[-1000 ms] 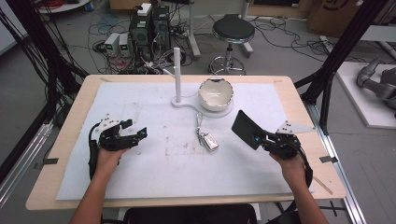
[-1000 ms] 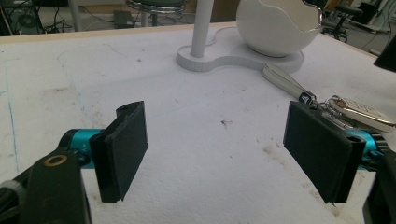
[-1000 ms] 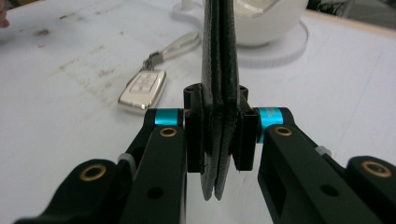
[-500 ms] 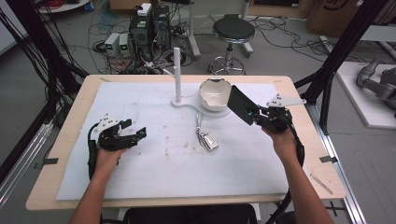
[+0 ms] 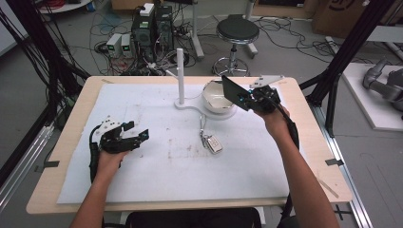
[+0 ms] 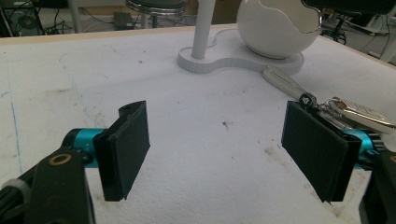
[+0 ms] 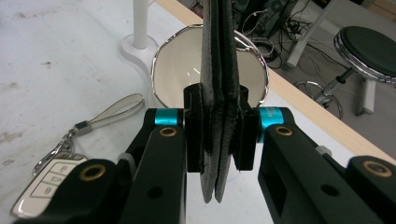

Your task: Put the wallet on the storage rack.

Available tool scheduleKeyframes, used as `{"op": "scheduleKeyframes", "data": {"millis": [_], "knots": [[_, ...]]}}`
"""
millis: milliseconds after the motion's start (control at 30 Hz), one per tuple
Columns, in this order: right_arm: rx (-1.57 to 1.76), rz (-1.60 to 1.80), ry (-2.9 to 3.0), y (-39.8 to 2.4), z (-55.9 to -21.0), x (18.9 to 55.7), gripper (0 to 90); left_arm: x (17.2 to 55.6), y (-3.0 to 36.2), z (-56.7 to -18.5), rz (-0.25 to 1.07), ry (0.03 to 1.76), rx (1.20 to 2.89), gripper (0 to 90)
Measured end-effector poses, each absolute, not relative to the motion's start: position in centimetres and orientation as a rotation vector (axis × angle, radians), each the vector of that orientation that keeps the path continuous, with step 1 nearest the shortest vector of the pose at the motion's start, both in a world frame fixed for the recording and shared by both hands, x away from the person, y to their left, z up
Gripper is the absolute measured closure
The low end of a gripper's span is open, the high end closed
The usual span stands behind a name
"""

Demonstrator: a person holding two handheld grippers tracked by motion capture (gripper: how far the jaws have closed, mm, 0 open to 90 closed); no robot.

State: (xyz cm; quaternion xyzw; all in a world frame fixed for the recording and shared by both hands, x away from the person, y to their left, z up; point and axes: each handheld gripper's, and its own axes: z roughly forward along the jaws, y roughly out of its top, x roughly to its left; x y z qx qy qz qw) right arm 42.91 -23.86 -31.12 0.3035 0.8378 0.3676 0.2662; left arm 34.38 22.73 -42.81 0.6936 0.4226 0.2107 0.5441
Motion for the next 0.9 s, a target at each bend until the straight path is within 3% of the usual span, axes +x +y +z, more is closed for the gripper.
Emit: {"op": "scheduleKeyframes", "data": {"millis": [900], "knots": [[0.685, 0.944, 2.264, -19.0, -33.8, 46.6, 78.0, 34.4, 22.7, -42.9, 0.5, 1.005, 1.648, 23.4]]}}
